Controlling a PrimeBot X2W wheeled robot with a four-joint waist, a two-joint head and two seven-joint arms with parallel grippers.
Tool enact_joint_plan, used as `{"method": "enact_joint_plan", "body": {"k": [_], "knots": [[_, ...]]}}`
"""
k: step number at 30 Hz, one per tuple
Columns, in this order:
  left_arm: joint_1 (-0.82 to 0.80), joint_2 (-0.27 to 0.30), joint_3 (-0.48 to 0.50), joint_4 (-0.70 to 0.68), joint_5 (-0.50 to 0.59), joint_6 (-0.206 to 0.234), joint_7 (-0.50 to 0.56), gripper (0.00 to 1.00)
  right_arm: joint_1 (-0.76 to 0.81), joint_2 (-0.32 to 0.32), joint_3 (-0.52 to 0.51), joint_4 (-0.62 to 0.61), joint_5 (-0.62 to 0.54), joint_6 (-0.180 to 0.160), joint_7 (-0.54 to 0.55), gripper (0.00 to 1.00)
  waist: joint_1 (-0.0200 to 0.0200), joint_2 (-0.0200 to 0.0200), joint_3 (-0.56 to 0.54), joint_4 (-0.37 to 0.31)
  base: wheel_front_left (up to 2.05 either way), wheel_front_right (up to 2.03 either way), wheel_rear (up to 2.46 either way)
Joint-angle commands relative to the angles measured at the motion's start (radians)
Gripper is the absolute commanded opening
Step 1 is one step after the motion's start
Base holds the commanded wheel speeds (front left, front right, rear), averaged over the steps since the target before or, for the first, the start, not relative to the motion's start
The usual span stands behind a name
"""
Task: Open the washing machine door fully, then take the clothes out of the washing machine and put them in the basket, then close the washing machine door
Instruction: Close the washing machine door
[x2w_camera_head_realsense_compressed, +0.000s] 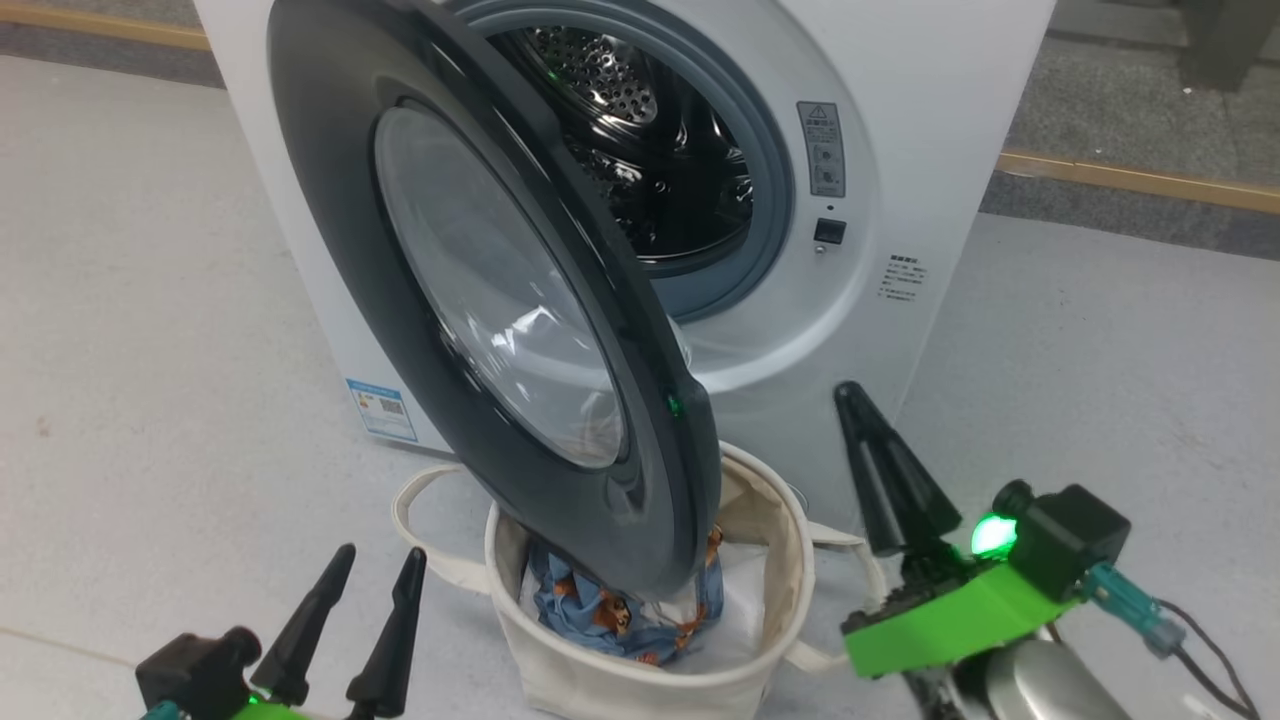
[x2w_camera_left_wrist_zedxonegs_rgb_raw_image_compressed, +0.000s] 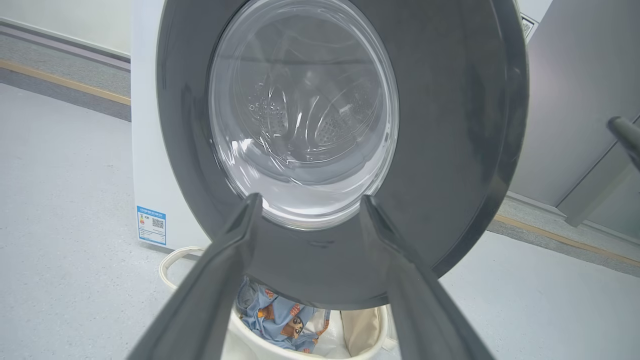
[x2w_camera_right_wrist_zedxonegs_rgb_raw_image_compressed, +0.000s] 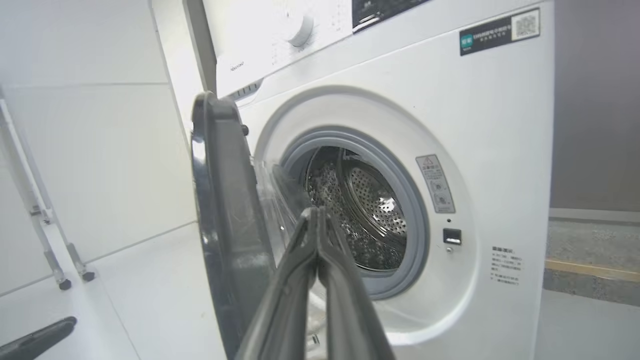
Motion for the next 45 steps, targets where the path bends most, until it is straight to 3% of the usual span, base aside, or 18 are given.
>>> {"method": "enact_joint_plan", "body": {"k": [1,8,12,16,25,31,45], "knots": [[-0.033,0.023,0.046,-0.034,-0.006,0.009,-0.012,1.00,-0.004,-0.011,0.042,-0.059,0.010,0.001,-0.012,0.00,0.0000,0.0000,-0.002,0.005,0.00,0.00,0.00],[-0.026,0.015,0.036,-0.029,-0.011,0.013,-0.011,1.00,-0.027,-0.049,0.235,-0.040,0.069,0.001,0.013,0.00,0.0000,0.0000,-0.014,0.039,0.00,0.00,0.00],[-0.023,0.009,0.025,-0.024,-0.012,0.015,-0.007,1.00,-0.072,-0.031,0.315,0.049,0.106,0.001,0.062,0.00,0.0000,0.0000,-0.025,0.069,0.00,0.00,0.00],[-0.019,0.010,0.024,-0.022,-0.013,0.021,-0.004,1.00,-0.111,0.012,0.321,0.158,0.104,0.001,0.072,0.00,0.0000,0.0000,-0.036,0.100,0.00,0.00,0.00],[-0.005,0.014,0.012,-0.029,-0.013,0.029,0.009,1.00,-0.126,0.093,0.190,0.363,0.024,0.001,0.045,0.00,0.0000,0.0000,-0.051,0.158,0.00,0.00,0.00],[-0.010,0.017,0.004,-0.038,-0.012,0.032,0.017,1.00,-0.128,0.112,0.112,0.426,-0.009,0.001,0.026,0.00,0.0000,0.0000,-0.039,0.177,0.00,0.00,0.00],[-0.062,0.010,-0.001,-0.033,-0.023,0.012,0.003,1.00,-0.240,0.119,-0.186,0.495,-0.111,0.001,-0.008,0.00,0.0000,0.0000,0.091,0.188,0.00,0.00,0.00]]}}
